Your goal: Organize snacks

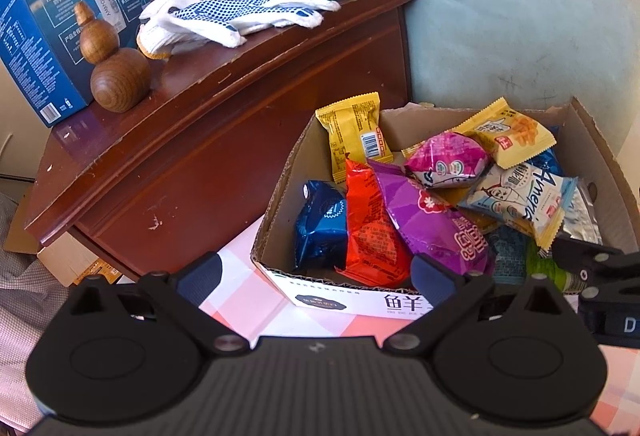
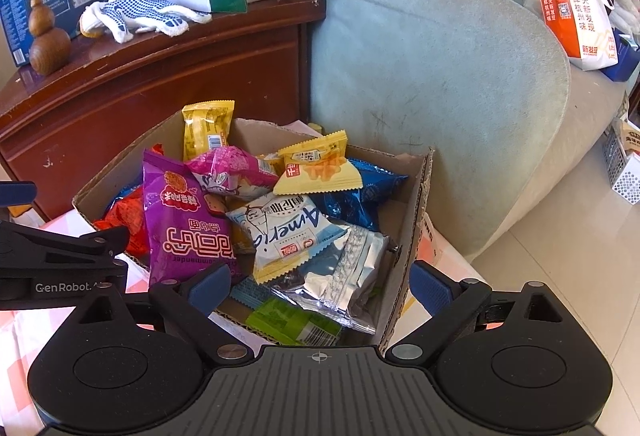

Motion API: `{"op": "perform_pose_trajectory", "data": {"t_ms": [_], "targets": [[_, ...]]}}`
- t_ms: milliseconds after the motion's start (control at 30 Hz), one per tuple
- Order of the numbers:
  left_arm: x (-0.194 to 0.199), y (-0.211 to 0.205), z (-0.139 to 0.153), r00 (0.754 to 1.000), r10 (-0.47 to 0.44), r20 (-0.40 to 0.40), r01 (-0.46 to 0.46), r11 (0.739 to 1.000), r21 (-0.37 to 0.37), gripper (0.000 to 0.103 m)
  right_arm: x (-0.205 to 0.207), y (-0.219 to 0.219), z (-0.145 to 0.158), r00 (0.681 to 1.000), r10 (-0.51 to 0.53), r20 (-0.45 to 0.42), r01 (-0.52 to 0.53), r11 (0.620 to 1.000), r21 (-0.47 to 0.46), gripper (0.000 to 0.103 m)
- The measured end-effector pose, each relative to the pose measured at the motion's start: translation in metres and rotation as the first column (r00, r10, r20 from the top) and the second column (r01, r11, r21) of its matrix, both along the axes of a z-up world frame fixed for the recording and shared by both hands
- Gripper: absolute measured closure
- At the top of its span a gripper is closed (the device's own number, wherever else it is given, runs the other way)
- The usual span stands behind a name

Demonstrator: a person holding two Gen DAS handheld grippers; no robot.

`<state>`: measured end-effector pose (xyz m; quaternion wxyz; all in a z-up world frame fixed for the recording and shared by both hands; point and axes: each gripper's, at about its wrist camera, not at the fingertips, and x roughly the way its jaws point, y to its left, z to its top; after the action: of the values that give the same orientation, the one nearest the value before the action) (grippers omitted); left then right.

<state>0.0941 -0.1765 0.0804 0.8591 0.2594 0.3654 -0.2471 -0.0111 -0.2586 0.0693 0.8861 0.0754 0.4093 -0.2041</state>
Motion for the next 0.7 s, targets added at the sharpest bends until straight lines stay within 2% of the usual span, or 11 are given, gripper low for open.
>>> {"op": "perform_pose_trajectory", "data": {"t_ms": [700], "targets": [[-0.0051,-0.0019,-0.0021,1.000,-0.019,0.014,0.019,1.000,0.019,0.002,0.0035,0.0018,-0.0015,1.000,-0.008,-0.012,0.008,0.999,-0.032,0.006]]}}
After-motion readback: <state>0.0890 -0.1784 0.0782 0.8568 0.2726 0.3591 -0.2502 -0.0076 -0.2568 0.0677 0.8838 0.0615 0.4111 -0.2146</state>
